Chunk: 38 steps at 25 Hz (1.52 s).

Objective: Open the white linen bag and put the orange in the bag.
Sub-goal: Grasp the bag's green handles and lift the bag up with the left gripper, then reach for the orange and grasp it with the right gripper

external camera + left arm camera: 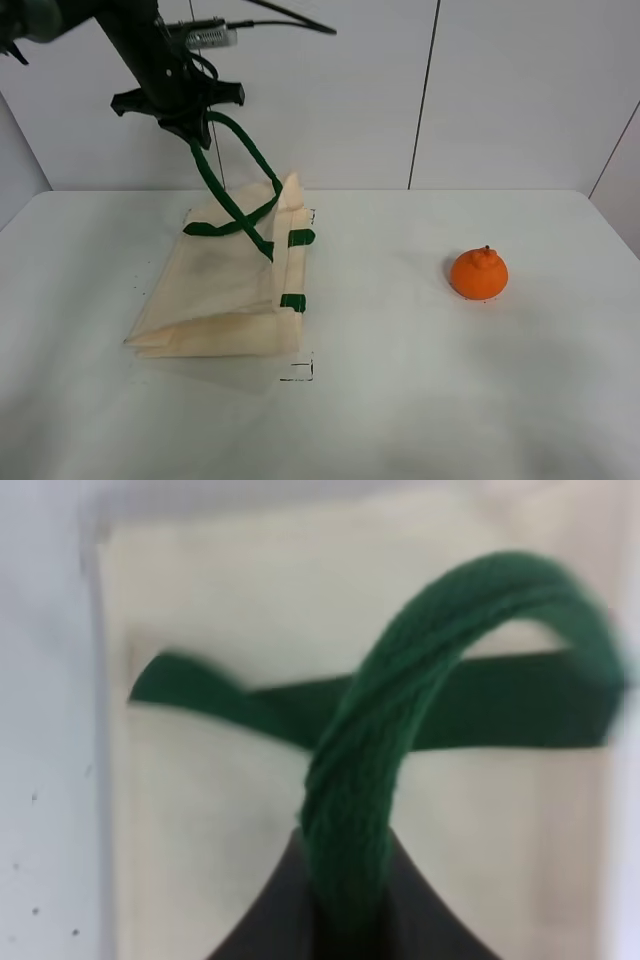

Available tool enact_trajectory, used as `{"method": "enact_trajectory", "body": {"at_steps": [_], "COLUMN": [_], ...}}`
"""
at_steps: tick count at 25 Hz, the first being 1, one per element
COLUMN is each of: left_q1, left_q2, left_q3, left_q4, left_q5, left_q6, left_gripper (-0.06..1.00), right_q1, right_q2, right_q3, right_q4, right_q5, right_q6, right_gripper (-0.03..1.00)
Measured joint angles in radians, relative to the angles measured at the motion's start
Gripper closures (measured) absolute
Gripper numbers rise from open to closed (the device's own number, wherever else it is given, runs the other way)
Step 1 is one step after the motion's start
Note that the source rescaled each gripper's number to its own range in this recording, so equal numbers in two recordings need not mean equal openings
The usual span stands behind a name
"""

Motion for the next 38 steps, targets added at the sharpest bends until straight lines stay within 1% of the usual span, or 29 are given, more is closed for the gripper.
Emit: {"method": "enact_trajectory", "body": {"at_steps": [3, 6, 8, 10, 14, 17, 20, 22, 25, 27, 31, 34, 38], "left_q1": [0.000, 0.000, 0.000, 0.000, 0.000, 0.000, 0.000, 0.000, 0.000, 0.000, 0.000, 0.000, 0.000], "left_q2": [-0.072, -0.137, -0.173, -0.198, -0.222, -0.221, -0.221, -0.221, -0.221, -0.221, -0.221, -0.221, -0.221], "left_q3": [0.000, 0.000, 0.000, 0.001, 0.012, 0.016, 0.018, 0.018, 0.018, 0.018, 0.018, 0.018, 0.018], "left_q4": [-0.042, -0.046, -0.045, -0.045, -0.046, -0.046, -0.047, -0.047, -0.047, -0.047, -0.047, -0.048, -0.048], "left_q5": [0.001, 0.002, 0.002, 0.002, 0.002, 0.002, 0.002, 0.002, 0.002, 0.002, 0.002, 0.002, 0.002], "left_q6": [0.020, 0.026, 0.026, 0.026, 0.027, 0.027, 0.027, 0.027, 0.027, 0.027, 0.027, 0.027, 0.028], "left_gripper": [0.94, 0.94, 0.94, 0.94, 0.94, 0.94, 0.94, 0.94, 0.94, 0.94, 0.94, 0.94, 0.94], "right_q1": [0.000, 0.000, 0.000, 0.000, 0.000, 0.000, 0.000, 0.000, 0.000, 0.000, 0.000, 0.000, 0.000], "right_q2": [0.000, 0.023, 0.099, 0.236, 0.590, 0.884, 1.188, 1.367, 1.626, 1.761, 1.974, 2.065, 2.138], "right_q3": [0.000, -0.001, -0.011, -0.035, -0.133, -0.257, -0.419, -0.540, -0.744, -0.883, -1.087, -1.143, -1.149], "right_q4": [0.000, 0.000, 0.002, 0.009, 0.024, 0.024, 0.031, 0.047, 0.076, 0.086, 0.092, 0.094, 0.100], "right_q5": [0.000, 0.000, 0.000, -0.023, -0.121, -0.190, -0.210, -0.184, -0.118, -0.075, -0.008, 0.005, 0.004], "right_q6": [0.000, 0.000, 0.000, -0.005, -0.052, -0.070, -0.072, -0.078, -0.094, -0.098, -0.101, -0.101, -0.107], "right_gripper": [-0.03, -0.03, -0.03, -0.03, -0.03, -0.03, -0.03, -0.03, -0.03, -0.03, -0.03, -0.03, -0.03]}}
